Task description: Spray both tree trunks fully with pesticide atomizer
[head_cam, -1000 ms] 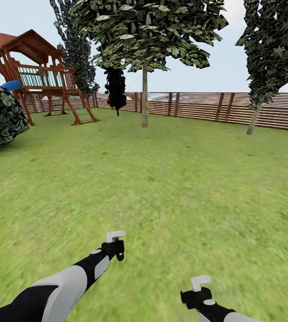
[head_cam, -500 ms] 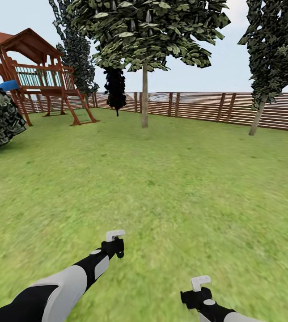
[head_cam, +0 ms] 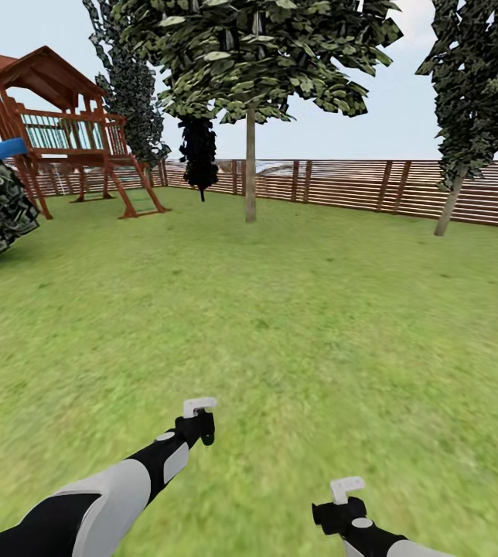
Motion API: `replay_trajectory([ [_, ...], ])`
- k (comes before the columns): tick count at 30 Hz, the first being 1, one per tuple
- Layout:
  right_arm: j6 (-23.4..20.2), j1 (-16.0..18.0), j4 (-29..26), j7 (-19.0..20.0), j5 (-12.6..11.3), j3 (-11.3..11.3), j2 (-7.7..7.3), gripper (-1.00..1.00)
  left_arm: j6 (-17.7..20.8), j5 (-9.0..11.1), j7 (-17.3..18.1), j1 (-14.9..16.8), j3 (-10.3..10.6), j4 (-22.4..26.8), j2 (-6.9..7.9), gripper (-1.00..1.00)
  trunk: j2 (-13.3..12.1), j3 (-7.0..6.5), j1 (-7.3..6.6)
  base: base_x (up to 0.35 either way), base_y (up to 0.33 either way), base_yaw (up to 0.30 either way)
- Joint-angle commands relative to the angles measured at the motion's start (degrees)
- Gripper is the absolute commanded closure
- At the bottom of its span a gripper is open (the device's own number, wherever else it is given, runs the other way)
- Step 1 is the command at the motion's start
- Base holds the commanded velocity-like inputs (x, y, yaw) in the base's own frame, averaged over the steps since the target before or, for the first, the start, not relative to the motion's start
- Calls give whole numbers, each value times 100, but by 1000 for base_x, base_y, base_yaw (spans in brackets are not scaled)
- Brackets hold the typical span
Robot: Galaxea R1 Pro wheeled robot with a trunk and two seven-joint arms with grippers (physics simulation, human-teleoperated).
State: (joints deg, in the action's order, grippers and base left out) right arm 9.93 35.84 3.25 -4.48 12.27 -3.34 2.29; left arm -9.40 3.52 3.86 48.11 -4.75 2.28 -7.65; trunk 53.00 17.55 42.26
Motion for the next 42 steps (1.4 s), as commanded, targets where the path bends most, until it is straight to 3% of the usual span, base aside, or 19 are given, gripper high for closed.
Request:
replay_trajectory([
  [1,0,-1,0,0,-2,0,0,-100,0,0,0,0,2,1,0,100,0,0,0,350,0,0],
  [42,0,-3,0,5,0,0,0,-100,0,0,0,3,1,1,0,100,0,0,0,350,4,-4],
])
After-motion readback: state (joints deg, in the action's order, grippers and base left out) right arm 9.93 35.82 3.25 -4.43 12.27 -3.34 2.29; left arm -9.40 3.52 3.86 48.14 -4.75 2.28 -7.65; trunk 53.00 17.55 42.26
